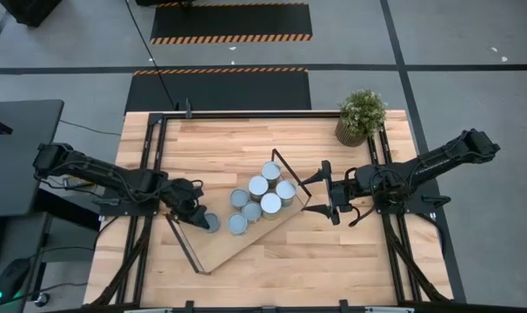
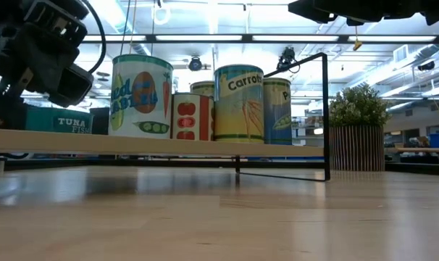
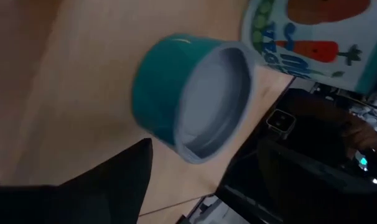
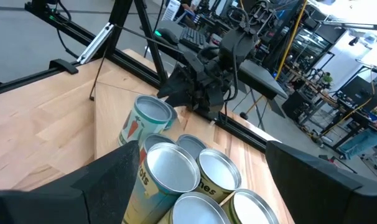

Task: Pick and place cans onto a shelf
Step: Put the small can on the shelf

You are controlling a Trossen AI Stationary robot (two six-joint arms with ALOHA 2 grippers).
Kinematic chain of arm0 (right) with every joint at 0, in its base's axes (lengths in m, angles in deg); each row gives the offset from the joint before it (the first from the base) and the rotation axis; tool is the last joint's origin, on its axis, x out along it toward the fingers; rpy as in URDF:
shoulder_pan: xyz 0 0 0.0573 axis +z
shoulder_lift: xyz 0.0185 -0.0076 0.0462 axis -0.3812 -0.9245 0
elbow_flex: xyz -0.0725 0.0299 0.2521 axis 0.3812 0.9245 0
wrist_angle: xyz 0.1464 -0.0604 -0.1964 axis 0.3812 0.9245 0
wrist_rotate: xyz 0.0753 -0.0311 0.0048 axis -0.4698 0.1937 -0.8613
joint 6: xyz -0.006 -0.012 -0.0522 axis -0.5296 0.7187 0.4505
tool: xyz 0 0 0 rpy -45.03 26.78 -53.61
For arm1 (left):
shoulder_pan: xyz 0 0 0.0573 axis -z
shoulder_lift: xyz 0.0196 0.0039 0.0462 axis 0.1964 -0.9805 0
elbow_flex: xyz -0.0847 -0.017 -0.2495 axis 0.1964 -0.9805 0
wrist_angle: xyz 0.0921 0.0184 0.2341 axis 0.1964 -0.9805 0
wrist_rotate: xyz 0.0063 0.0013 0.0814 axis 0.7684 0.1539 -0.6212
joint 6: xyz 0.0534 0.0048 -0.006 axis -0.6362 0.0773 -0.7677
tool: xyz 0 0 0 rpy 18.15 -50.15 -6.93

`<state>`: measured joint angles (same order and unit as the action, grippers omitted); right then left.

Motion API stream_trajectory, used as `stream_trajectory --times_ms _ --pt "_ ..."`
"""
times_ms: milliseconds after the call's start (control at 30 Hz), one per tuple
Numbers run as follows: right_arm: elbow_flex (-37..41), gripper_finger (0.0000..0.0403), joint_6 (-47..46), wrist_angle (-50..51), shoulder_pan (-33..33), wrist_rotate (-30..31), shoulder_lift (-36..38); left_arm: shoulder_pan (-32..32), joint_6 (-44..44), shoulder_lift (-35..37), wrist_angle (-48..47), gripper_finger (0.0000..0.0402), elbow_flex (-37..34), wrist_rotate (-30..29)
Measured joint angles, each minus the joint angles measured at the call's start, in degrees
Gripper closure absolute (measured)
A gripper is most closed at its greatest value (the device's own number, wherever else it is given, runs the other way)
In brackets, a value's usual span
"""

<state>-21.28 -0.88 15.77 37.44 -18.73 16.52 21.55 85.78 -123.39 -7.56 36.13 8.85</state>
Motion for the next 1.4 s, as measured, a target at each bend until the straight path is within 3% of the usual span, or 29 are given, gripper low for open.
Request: stream_trajectory --times_ms 367,1067,1233,1400 --pt "0.00 0.0047 0.00 -0.11 0.00 -0.04 0.00 -0.47 -0.29 0.04 0.17 0.0115 2.23 0.94" --pt "0.00 0.0047 -0.26 -0.22 -0.02 -1.46 0.00 -0.47 -10.42 0.04 -3.18 0.0116 2.26 -4.12" --pt "0.00 0.0047 -0.26 -0.22 -0.03 -1.46 0.00 -0.47 -15.11 0.04 -12.94 0.0116 8.33 -7.93" --pt "0.00 0.0047 -0.26 -0.22 -0.04 -1.46 0.00 0.08 -19.59 -1.24 -28.42 0.0116 18.36 -18.98"
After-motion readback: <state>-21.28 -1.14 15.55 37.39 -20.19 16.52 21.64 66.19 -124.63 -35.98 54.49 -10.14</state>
